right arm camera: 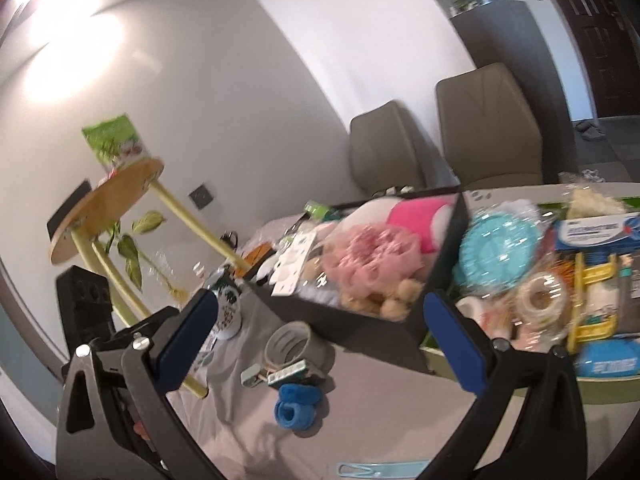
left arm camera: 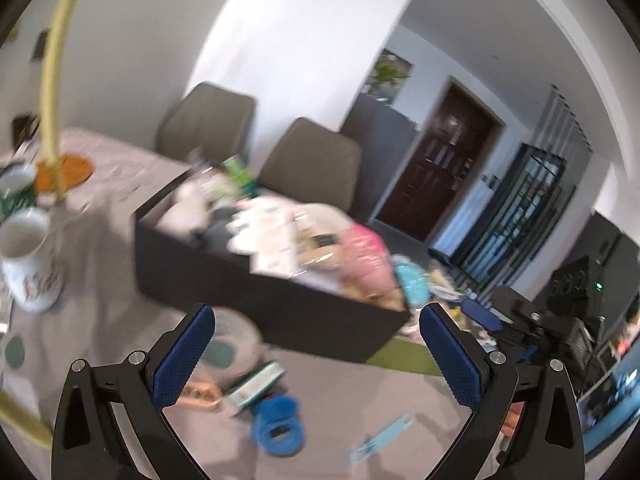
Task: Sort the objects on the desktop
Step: 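Move the open left gripper back to the loose items on the table, then close the left gripper on the small green-and-white box and lift it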
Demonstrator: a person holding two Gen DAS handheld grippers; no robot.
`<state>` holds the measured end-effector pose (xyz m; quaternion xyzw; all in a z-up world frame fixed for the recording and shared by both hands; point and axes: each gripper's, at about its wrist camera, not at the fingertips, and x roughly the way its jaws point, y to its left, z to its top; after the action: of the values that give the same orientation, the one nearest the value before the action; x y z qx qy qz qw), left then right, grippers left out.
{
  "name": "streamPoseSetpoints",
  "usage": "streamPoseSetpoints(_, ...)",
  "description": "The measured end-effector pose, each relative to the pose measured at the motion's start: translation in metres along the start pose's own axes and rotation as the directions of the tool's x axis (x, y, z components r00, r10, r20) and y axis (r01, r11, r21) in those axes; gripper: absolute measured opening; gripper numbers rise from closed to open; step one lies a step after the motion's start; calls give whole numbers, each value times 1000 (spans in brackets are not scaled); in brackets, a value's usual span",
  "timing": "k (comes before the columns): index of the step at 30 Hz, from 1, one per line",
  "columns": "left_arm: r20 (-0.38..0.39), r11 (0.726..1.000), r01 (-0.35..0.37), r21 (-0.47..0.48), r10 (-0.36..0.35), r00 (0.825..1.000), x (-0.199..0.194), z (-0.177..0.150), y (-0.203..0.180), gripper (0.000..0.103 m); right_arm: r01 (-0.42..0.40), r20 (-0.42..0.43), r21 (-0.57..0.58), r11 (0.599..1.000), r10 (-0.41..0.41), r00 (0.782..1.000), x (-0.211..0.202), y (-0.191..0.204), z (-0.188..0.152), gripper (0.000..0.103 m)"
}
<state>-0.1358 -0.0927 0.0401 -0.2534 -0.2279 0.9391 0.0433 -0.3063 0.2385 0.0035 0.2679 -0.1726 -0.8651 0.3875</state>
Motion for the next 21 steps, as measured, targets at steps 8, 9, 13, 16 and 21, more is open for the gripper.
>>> streamPoseSetpoints(8, -76, 996, -15, -90, 8, 997, 12, -24, 47, 92, -19, -162, -41, 999, 13, 987, 60, 20, -32, 95)
streamPoseSetpoints(9, -84, 994, -10, -112, 0, 996, 12, -27, 53, 89, -31, -191, -36, 999, 23, 981, 70, 21, -39, 92)
streamPoseSetpoints(13, -129, 973, 10, -232, -40, 991, 26, -39, 82, 67, -54, -256, -7, 998, 51, 965, 92, 21, -54, 90)
streamPoseSetpoints(16, -174, 954, 0, -301, -54, 983, 37, -51, 98, 55, -58, -286, 16, 998, 60, 956, 105, 21, -63, 87)
streamPoseSetpoints(21, -191, 952, -8, -305, -53, 980, 39, -56, 100, 44, -11, -340, 38, 999, 23, 940, 129, 21, -70, 69)
